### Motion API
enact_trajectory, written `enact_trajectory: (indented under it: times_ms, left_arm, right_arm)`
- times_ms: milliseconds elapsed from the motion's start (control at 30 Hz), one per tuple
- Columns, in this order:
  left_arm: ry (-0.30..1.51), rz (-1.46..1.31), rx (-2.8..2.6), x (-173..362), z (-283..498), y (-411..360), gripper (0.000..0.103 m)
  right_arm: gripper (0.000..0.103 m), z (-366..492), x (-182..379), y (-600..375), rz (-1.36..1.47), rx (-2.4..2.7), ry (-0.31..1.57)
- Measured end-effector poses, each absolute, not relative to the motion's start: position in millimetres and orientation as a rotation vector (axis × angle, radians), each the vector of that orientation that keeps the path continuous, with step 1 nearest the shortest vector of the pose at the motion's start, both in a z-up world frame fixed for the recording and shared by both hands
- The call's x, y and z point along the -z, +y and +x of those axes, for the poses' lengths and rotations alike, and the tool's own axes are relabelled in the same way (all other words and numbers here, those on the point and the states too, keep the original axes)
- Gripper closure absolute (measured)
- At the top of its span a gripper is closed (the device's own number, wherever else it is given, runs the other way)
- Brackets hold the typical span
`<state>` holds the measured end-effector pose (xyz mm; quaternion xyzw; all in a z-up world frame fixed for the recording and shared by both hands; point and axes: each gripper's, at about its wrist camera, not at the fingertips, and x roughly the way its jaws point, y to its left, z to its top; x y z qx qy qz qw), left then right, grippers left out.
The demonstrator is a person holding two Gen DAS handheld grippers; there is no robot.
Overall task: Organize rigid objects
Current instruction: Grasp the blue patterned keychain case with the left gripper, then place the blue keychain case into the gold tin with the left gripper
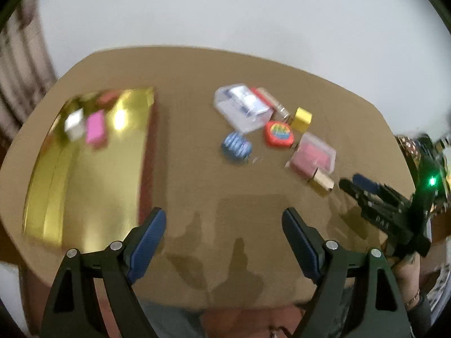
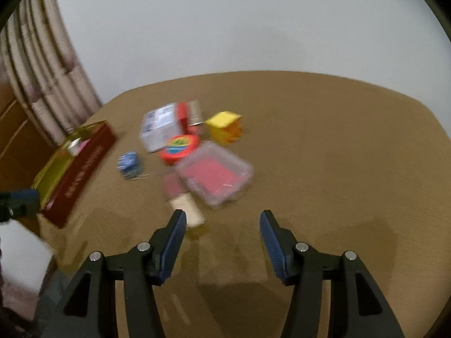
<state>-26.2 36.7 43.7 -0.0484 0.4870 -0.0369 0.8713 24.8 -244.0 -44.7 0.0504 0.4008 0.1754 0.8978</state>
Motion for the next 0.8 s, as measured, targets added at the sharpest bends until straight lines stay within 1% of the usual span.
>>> enact_trajectory:
  times_ms: [100, 200, 333, 500, 567, 600, 633, 700, 733, 800]
  left_arm:
    - [0.984, 0.008, 0.111, -35, 4, 22, 0.022]
    - [1.024, 0.057, 0.13, -17, 33, 15, 0.022]
    - [1.085, 0.014, 0.119, 4, 62, 17, 0.022]
    - [1.147, -0.052, 0.079, 19, 81, 21, 0.022]
    - [1.156, -0.052, 0.056, 23, 85, 21, 0.024]
    - [1.16, -0.049, 0.051, 25, 87, 21, 0.027]
    - [1.165, -0.05, 0.054, 27, 89, 20, 0.039]
    - [1.176, -0.039, 0.05, 33, 93, 18, 0.059]
    - [1.151, -0.016, 0.035, 31, 91, 17, 0.064]
    - [1.145, -0.032, 0.045, 31, 93, 17, 0.064]
  right_arm:
    - [0.047, 28, 55, -262, 0.148, -0.319, 0.848]
    - [0.047, 29, 59, -269, 0.17, -0.314, 0.845]
    - [0.047, 28, 59, -270, 0.175, -0.334, 0.829]
    - [0.047, 28, 60, -271, 0.193, -0.366, 0.824]
    - [0.047, 29, 59, -274, 0.211, -0.372, 0.823]
    - [0.047, 29, 60, -276, 0.224, -0.379, 0.826]
    - [0.047, 30, 60, -277, 0.232, -0.385, 0.829]
    - [0.047, 30, 60, -281, 0.254, -0.382, 0.828]
    - [0.047, 30, 60, -281, 0.258, -0.381, 0.828]
    - [0.047, 29, 60, -282, 0.262, -0.381, 0.827]
